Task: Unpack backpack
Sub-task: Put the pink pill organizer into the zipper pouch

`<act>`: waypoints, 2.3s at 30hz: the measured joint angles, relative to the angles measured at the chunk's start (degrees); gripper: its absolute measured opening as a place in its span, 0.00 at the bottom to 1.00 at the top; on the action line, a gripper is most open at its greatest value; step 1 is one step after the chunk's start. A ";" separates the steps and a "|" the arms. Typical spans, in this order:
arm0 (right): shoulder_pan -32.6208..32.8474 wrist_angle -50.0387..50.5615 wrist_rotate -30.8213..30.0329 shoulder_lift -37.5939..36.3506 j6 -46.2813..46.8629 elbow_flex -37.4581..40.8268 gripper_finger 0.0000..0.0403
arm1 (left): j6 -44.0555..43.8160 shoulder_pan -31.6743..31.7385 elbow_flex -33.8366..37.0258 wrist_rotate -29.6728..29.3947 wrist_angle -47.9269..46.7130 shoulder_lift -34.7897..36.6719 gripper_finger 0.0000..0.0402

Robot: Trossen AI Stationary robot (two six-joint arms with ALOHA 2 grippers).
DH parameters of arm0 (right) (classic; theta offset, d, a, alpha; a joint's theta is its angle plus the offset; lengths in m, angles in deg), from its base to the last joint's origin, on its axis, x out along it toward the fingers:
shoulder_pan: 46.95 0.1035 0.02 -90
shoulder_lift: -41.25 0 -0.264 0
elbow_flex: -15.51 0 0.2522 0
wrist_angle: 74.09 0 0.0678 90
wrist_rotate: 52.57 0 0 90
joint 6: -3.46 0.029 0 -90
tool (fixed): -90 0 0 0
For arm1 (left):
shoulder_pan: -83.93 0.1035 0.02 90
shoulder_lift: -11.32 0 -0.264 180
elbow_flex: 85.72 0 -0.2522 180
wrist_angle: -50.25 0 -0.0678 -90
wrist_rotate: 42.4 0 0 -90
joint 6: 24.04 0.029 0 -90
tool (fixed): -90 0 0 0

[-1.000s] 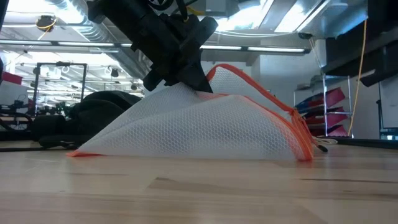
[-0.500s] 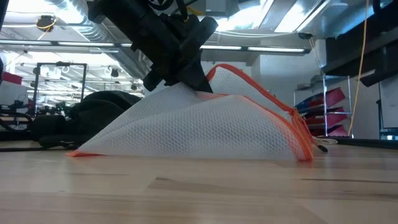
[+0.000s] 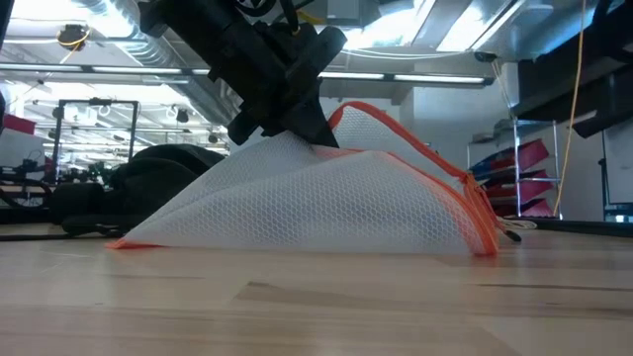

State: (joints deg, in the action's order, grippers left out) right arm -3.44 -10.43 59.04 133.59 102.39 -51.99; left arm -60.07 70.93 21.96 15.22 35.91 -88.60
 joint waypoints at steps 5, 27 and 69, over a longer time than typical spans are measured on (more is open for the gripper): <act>0.04 -0.82 -0.09 0.61 -0.32 0.37 0.69 | 0.02 0.00 0.00 -0.01 0.00 0.00 0.00; 0.05 -16.46 -2.64 0.57 -7.89 7.82 0.69 | 0.02 0.02 0.00 -0.02 0.00 0.00 0.00; -10.20 -10.07 -19.77 0.67 -42.69 0.54 0.45 | 0.02 0.02 0.00 -0.87 -0.02 0.00 0.00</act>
State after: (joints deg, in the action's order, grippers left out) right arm -13.65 -20.50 39.26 134.26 59.70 -51.45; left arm -60.05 70.96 21.96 14.35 35.89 -88.60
